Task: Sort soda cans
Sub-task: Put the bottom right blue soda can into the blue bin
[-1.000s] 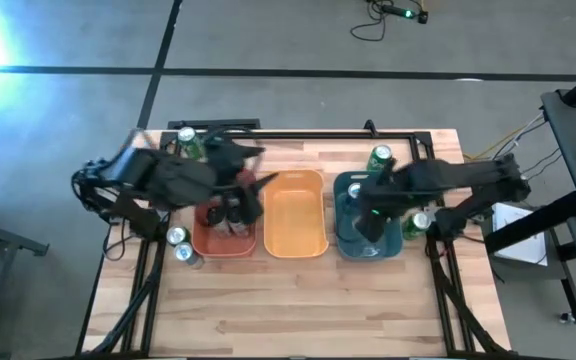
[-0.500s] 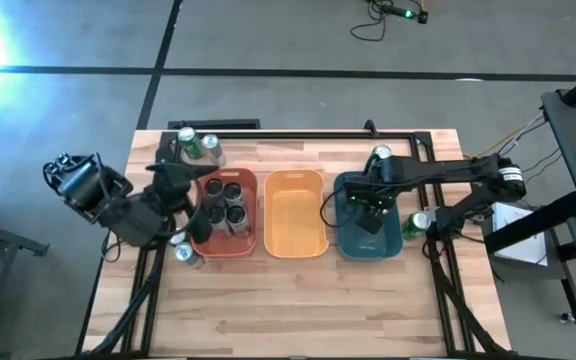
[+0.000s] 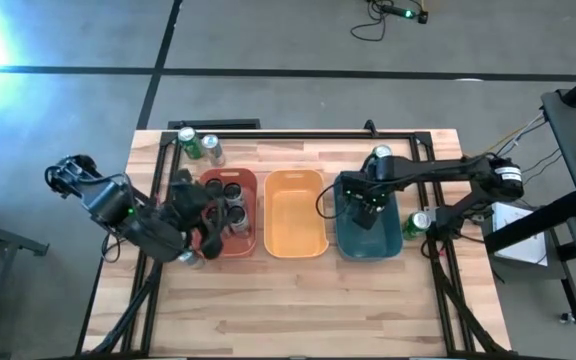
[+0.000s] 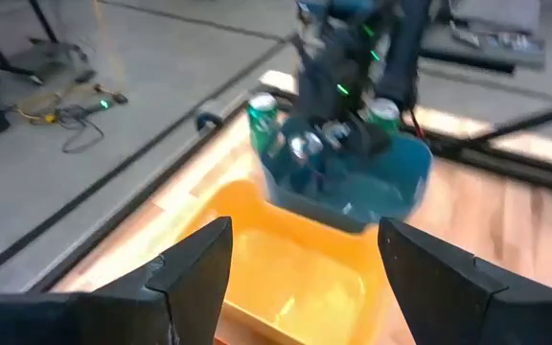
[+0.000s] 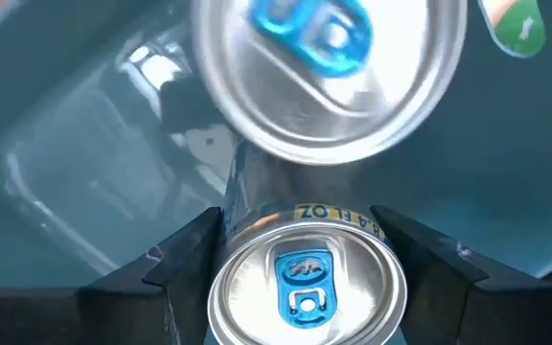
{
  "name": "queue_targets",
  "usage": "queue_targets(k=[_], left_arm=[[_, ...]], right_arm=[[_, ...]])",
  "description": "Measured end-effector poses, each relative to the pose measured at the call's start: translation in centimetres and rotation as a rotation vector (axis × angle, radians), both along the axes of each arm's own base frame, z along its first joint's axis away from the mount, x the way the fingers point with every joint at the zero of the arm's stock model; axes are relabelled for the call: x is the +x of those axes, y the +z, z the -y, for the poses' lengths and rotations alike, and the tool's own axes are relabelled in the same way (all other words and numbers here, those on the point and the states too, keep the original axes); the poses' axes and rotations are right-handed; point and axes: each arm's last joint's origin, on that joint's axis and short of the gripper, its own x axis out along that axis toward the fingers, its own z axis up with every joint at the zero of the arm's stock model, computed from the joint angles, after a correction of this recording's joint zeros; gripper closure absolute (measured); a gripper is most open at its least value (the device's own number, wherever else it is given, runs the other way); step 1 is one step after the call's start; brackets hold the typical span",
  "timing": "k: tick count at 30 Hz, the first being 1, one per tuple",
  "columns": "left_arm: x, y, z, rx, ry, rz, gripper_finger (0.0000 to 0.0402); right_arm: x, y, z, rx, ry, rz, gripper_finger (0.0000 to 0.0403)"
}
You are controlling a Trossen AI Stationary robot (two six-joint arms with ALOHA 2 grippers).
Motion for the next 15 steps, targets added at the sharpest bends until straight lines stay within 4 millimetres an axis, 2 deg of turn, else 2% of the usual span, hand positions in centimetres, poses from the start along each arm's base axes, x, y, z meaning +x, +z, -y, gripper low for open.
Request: queue_targets(k=[7, 11, 15], left_arm=[[2.0, -0.5, 1.6, -0.026, -0.104, -0.089, 0.0155], [1.9, -0.1, 1.7, -0.044, -0.125, -0.121, 0.0155], [1.1, 0.5, 1.2, -0.066, -0.127, -0.159, 0.0155]], right_arm=[[0.0, -0.3, 0.8, 0.0, 0.001, 0.015, 0.0148], [0.1, -0.3, 0.8, -0.002, -0.001, 0.026, 0.0141], [0.3, 0.1, 0.9, -0.007, -0.002, 0.043, 0.0125]])
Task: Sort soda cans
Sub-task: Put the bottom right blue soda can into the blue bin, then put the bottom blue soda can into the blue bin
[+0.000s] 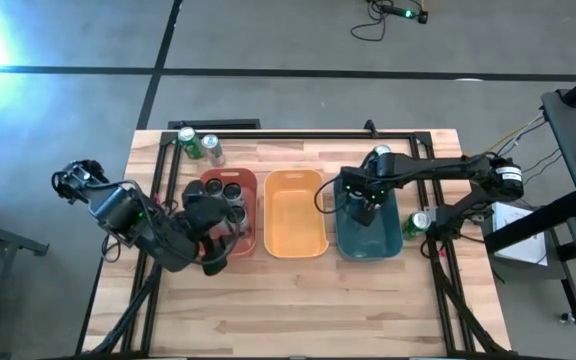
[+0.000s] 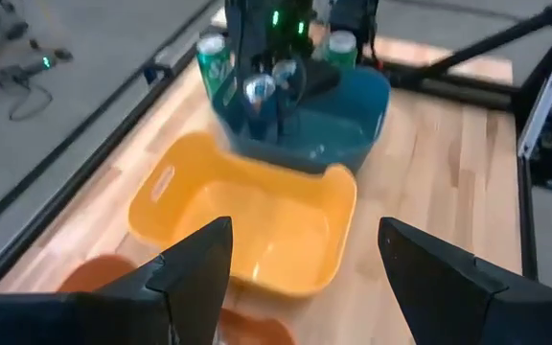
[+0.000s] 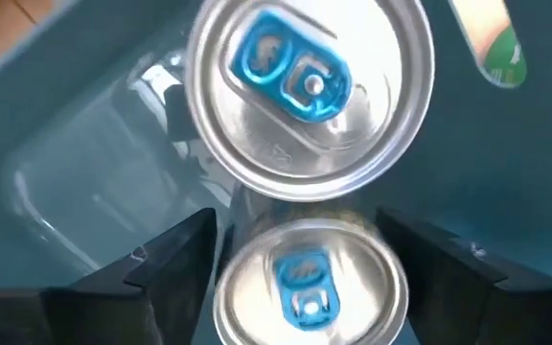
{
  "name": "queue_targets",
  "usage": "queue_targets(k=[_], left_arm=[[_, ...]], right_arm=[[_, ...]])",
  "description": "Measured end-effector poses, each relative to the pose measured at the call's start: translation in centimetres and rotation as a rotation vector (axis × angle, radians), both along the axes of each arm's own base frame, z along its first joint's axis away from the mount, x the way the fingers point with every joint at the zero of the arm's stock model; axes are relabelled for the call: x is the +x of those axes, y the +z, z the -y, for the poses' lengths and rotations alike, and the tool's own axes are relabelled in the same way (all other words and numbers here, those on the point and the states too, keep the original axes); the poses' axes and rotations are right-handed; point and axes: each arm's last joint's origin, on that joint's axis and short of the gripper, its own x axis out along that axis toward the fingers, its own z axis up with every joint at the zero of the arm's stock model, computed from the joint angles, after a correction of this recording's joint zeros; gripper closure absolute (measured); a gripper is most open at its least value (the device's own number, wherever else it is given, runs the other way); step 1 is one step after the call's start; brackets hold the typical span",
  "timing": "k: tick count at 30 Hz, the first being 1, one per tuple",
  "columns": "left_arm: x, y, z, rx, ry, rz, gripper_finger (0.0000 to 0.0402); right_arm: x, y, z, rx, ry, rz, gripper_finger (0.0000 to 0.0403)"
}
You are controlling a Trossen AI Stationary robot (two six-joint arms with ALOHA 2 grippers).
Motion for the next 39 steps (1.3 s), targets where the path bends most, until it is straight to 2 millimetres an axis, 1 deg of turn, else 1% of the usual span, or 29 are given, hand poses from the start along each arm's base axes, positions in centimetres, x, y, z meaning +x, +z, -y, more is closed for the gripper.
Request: queue_targets(k=[2, 4, 9, 11, 14, 17, 20, 22, 24, 26, 30, 33, 36, 39], left_arm=[[-0.5, 0.0, -0.2, -0.025, -0.011, -0.043, 0.0155], [-1.1, -0.1, -0.5, -0.051, -0.012, -0.09, 0.0155], [-2.8, -0.4, -1.6, -0.091, 0.032, -0.252, 0.0155], [-2.9, -0.6, -1.7, -0.126, 0.029, -0.285, 0.0154], [-3.2, -0.7, -1.7, -0.224, -0.018, -0.349, 0.0154], [-3.2, -0.9, -1.7, -0.308, -0.053, -0.405, 0.0154], [-3.1, -1.5, -1.5, -0.324, -0.073, -0.451, 0.0154], [-3.1, -2.4, -1.3, -0.364, -0.084, -0.514, 0.0154], [-3.1, -3.6, -1.0, -0.407, -0.054, -0.574, 0.0154], [-3.3, -4.8, -0.9, -0.456, 0.03, -0.611, 0.0154], [-4.0, -7.3, -1.0, -0.638, 0.289, -0.709, 0.0154], [-4.6, -9.1, -1.1, -0.781, 0.588, -0.75, 0.0154], [-5.4, -10.4, -1.1, -0.821, 0.764, -0.741, 0.0154], [-5.4, -11.8, -1.1, -0.809, 0.871, -0.714, 0.0154]], right_arm=[[0.0, 0.5, 0.0, -0.001, 0.0, 0.009, 0.0112], [0.0, 1.4, -0.1, -0.003, 0.004, 0.017, 0.0097], [-0.1, 5.1, 0.0, -0.035, 0.016, 0.092, 0.0057], [-0.1, 6.8, -0.1, -0.069, 0.015, 0.148, 0.0045], [-0.2, 9.0, -0.2, -0.141, -0.013, 0.23, 0.0038], [-0.3, 10.7, -0.4, -0.184, -0.024, 0.294, 0.0038], [-0.4, 11.7, -0.9, -0.201, -0.018, 0.333, 0.0037], [-0.4, 12.0, -1.3, -0.205, -0.017, 0.347, 0.0037], [-0.4, 12.0, -1.9, -0.199, -0.012, 0.35, 0.0037], [-0.3, 12.0, -2.6, -0.192, -0.005, 0.357, 0.0037], [-0.3, 12.0, -4.0, -0.199, 0.026, 0.369, 0.0037], [-0.2, 12.1, -4.6, -0.225, 0.048, 0.376, 0.0037], [-0.2, 12.1, -4.8, -0.234, 0.061, 0.377, 0.0037], [-0.1, 12.1, -4.8, -0.238, 0.085, 0.38, 0.0037]])
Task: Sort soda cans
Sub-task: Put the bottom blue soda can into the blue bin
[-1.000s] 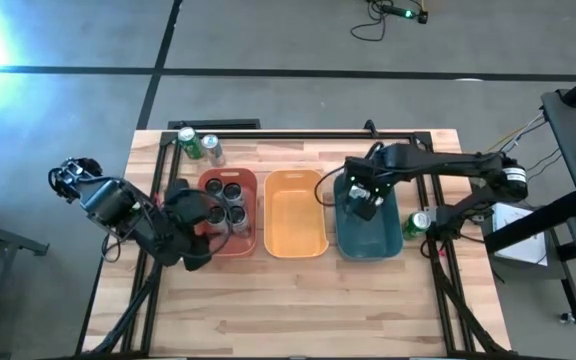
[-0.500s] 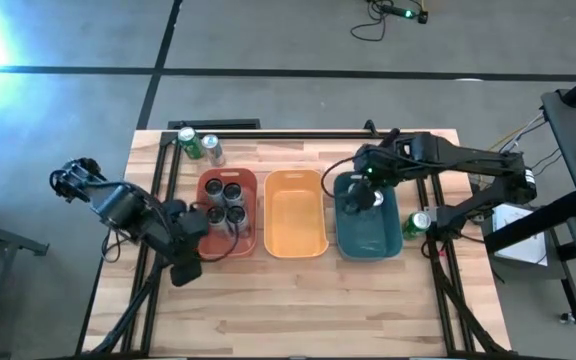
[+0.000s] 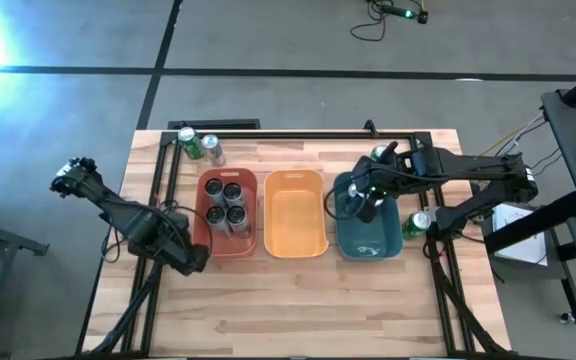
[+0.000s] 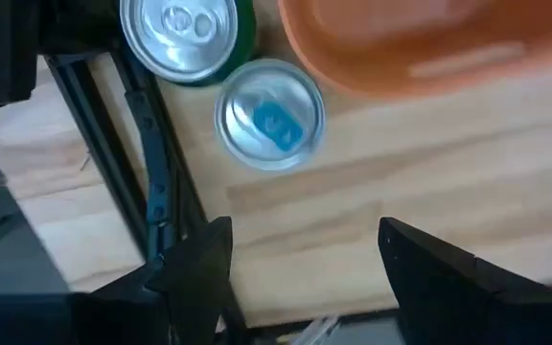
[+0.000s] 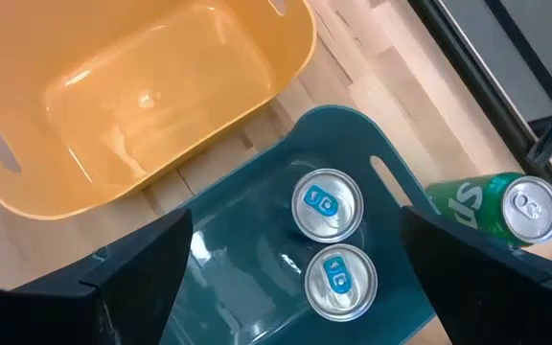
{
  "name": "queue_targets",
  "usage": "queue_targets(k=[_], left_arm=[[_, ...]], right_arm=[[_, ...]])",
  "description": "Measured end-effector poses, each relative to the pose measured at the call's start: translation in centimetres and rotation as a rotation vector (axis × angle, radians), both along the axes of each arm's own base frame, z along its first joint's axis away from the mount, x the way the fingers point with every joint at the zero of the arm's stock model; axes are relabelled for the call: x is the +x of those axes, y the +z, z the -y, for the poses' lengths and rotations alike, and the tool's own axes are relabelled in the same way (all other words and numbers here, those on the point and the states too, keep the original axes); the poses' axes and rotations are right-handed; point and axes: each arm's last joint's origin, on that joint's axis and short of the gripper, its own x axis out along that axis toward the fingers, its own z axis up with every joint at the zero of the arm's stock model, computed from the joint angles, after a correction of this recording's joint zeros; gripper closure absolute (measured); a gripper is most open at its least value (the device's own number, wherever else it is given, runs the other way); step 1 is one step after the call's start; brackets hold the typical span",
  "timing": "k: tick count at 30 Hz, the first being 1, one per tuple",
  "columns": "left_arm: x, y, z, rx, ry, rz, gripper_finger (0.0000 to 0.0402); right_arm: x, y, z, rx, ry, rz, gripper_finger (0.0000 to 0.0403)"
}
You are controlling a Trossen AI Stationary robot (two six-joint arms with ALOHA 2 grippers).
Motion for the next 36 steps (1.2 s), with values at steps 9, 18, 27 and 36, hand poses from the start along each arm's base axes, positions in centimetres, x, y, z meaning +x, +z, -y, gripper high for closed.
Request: queue_targets(k=[9, 18, 27, 36], left_arm=[[-0.4, -3.4, -0.4, 0.02, 0.157, -0.004, 0.0154], [-1.1, -4.8, -0.9, 0.046, 0.203, -0.02, 0.0154], [-1.4, -6.7, -1.4, 0.067, 0.259, -0.042, 0.0102], [-1.4, -7.3, -1.7, 0.149, 0.273, 0.001, 0.0084]], right_arm=[[0.1, 0.0, 0.0, -0.024, 0.062, -0.014, 0.0037], [0.1, 0.0, 0.0, -0.031, 0.102, -0.026, 0.0037], [0.1, 0.0, 0.0, -0.033, 0.111, -0.025, 0.0037], [0.1, 0.0, 0.0, -0.031, 0.108, -0.024, 0.0037]])
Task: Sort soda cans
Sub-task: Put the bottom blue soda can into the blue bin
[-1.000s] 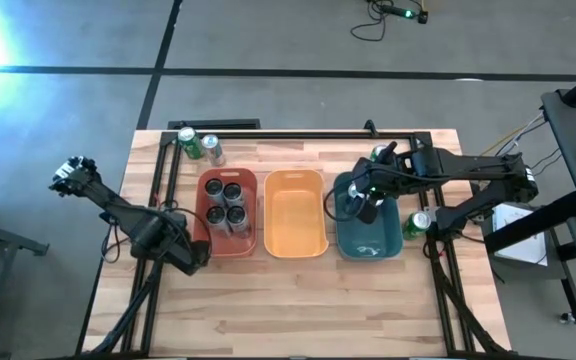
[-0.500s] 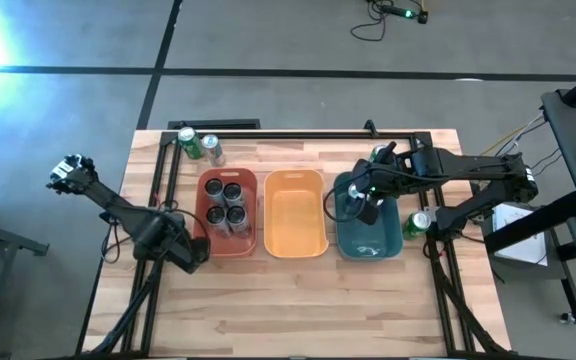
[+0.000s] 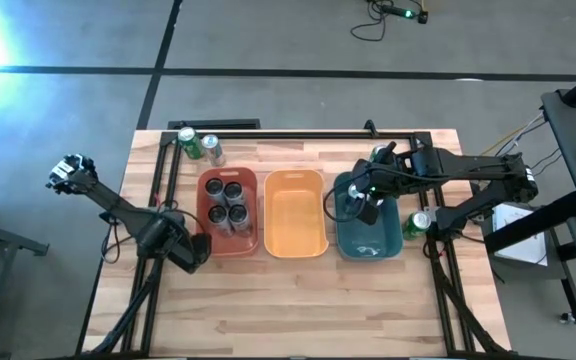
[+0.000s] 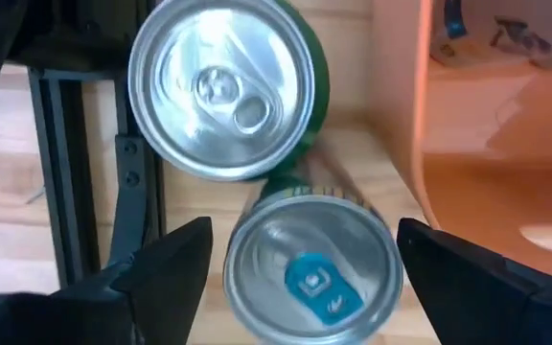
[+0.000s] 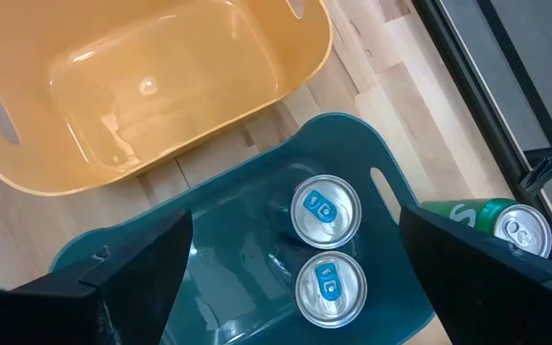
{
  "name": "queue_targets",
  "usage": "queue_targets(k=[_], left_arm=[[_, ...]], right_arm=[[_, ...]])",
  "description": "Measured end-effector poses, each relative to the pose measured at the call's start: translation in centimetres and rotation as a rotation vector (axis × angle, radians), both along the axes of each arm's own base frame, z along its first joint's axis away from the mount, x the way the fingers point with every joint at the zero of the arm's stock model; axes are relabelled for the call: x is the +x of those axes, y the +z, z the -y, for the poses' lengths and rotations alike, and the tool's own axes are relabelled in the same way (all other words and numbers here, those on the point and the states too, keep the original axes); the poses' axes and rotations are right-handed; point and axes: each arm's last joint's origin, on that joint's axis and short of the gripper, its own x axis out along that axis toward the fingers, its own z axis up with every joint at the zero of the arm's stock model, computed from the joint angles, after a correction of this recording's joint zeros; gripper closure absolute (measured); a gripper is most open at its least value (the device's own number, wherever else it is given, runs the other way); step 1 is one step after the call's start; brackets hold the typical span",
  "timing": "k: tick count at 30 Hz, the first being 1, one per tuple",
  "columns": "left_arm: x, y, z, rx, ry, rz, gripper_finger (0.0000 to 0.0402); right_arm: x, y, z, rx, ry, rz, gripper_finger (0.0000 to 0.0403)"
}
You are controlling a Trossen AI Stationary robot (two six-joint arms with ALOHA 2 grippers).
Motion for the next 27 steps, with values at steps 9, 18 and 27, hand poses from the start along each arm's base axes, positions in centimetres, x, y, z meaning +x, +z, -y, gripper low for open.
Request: queue_targets(k=[9, 18, 27], left_arm=[[-0.04, -1.09, -0.13, 0.022, 0.02, 0.011, 0.0091], [0.09, -0.55, 0.13, -0.036, -0.01, 0.0, 0.0111], [-0.06, -0.26, 0.14, -0.066, -0.035, 0.0, 0.0184]], right_arm=[[0.03, 0.01, 0.0, 0.003, -0.007, 0.005, 0.0037], [0.03, 0.01, 0.01, 0.003, -0.008, 0.005, 0.0037], [0.06, 0.02, 0.01, 0.002, -0.006, 0.008, 0.0037]])
